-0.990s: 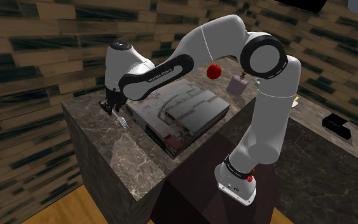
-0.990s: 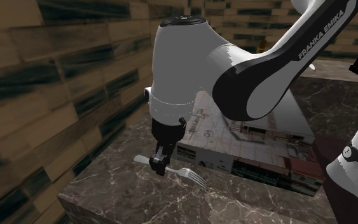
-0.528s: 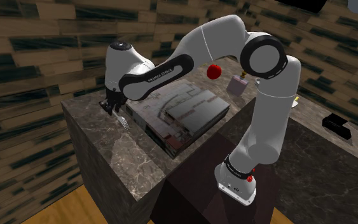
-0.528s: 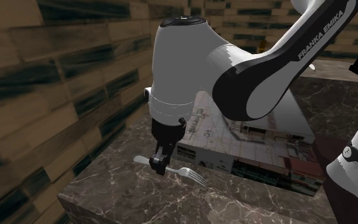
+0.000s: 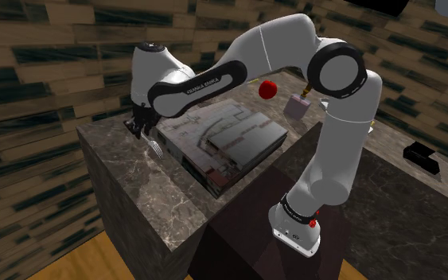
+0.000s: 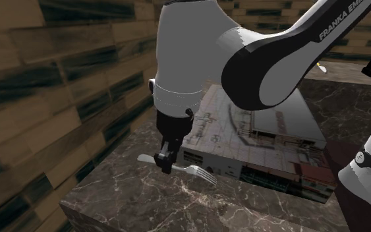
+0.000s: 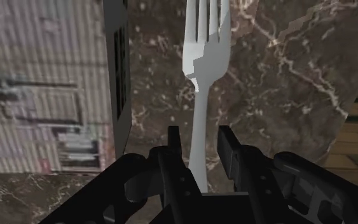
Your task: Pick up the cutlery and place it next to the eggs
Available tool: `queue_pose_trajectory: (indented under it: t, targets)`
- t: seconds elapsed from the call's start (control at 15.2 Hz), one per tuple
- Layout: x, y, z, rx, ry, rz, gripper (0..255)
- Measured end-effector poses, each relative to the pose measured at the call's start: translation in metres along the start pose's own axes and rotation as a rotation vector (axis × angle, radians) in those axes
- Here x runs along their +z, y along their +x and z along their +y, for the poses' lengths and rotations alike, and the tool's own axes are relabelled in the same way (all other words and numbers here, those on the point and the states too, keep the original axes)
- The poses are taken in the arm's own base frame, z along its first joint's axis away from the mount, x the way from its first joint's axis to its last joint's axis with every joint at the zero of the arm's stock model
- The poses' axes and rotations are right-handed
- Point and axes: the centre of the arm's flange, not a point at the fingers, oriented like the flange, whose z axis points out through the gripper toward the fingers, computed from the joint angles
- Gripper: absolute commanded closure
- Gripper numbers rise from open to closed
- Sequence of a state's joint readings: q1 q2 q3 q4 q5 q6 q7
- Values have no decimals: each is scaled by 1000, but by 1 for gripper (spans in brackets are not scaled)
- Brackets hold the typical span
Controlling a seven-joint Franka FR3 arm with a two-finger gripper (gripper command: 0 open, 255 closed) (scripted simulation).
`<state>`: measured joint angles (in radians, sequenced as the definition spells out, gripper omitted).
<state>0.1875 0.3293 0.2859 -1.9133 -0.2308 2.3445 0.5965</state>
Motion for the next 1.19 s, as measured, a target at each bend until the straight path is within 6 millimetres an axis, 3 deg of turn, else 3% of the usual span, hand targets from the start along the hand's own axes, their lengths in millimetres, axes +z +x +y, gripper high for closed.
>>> queue_pose_trajectory:
  t: [1.19]
  targets:
    - [-93,15,1,0,0,0,255]
